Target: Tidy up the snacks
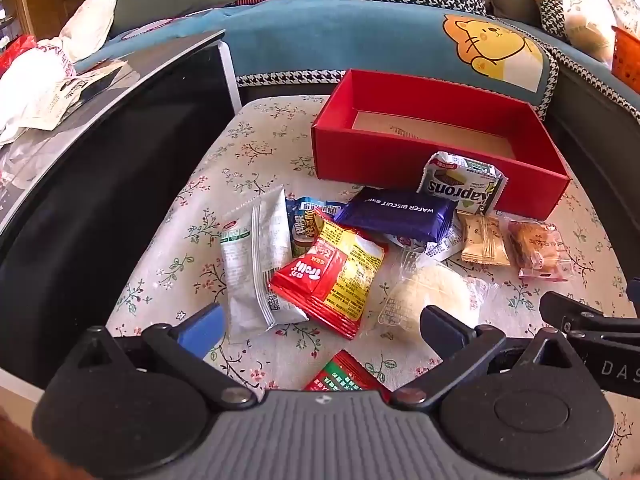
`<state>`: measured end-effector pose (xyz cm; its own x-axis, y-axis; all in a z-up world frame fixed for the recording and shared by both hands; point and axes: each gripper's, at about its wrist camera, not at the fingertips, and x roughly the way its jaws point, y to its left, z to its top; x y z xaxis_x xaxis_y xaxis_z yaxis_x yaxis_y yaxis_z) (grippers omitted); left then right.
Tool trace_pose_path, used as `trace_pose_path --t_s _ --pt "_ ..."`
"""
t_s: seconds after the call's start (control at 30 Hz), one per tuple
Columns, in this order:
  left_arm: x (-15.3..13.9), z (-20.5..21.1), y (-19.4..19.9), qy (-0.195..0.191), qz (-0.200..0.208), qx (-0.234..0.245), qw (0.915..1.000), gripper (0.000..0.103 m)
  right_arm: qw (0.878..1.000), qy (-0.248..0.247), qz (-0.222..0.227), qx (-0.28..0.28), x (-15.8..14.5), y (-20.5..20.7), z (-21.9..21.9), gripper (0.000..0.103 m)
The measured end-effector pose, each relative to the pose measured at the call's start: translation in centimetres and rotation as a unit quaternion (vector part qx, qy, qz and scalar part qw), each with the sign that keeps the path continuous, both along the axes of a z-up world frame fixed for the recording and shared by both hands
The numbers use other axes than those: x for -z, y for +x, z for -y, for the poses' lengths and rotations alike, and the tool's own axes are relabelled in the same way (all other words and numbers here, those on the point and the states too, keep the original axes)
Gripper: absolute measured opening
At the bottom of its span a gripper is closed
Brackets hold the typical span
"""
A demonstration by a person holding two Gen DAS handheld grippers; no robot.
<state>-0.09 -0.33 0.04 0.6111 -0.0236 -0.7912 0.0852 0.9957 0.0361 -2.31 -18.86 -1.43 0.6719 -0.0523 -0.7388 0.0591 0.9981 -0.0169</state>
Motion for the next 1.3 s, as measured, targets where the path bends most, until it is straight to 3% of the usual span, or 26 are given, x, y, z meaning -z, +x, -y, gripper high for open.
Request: trace_pose_path --t_s 0.53,1.3 --pt "0.7 -0.6 0.4 0.000 -0.022 -0.014 0.9997 0.103 1.000 -0.004 -0.006 -0.006 0.1 0.0 -0.2 0.103" --pt "0.6 -0.4 0.4 0.008 -0.017 -0.007 0.9998 0.103 1.000 -0.006 -0.012 -0.007 0.4 0.3 -0.4 0.103"
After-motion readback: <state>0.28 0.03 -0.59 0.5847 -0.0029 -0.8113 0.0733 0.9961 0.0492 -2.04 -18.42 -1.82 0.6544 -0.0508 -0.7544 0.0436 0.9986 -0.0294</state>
